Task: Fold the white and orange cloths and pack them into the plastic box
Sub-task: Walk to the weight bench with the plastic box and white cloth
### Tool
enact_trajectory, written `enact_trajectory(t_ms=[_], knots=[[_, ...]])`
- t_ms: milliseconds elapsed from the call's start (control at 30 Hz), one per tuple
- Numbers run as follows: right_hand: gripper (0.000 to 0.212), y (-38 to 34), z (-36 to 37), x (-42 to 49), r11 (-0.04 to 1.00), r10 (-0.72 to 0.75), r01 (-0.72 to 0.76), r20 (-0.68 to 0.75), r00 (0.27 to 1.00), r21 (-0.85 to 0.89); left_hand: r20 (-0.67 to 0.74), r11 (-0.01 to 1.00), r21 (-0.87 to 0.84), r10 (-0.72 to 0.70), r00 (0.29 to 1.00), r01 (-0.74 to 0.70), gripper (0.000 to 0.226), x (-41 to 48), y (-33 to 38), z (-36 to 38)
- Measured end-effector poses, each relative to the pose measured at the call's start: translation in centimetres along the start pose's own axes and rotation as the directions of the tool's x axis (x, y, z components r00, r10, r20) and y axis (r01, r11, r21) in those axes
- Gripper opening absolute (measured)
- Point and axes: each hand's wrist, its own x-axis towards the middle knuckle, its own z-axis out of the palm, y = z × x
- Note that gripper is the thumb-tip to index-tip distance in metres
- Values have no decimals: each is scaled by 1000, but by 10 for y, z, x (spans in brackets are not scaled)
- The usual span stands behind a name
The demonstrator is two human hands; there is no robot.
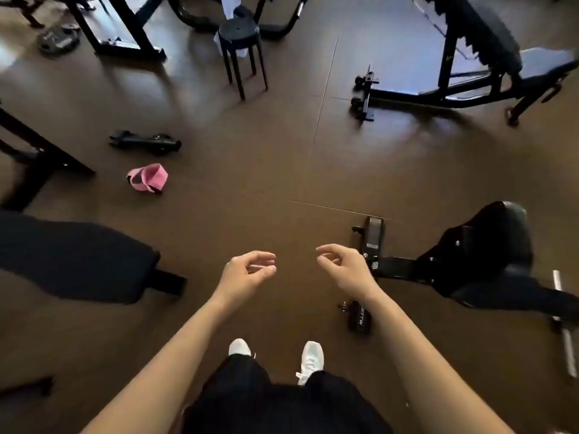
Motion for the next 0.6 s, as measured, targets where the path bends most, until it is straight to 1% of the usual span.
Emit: enact_trajectory(t_ms=[100, 200, 300, 400, 467, 600], knots=[[21, 12, 5, 9, 993, 61, -54, 67, 996, -104, -17, 996, -13, -87, 996, 87, 19, 2, -19, 10], [23, 10, 9, 32, 986, 98, -81, 120, 988, -144, -24, 988, -18, -156, 987, 156, 21, 10, -30, 9], [24, -2, 13, 71, 977, 112, -80, 152, 982, -199, -41, 987, -2, -164, 986, 164, 23, 42, -34, -5], [25, -21, 18, 118, 962, 116, -64, 185, 976, -267, -48, 987, -26, -161, 986, 160, 23, 86, -32, -25], [24, -35, 21, 151, 952, 127, -68, 182, 975, -300, -40, 986, -30, -163, 986, 162, 17, 122, -31, -42], [23, -73, 26, 213, 937, 145, -84, 158, 977, -339, -11, 987, 4, -160, 987, 160, 17, 197, -18, -84]])
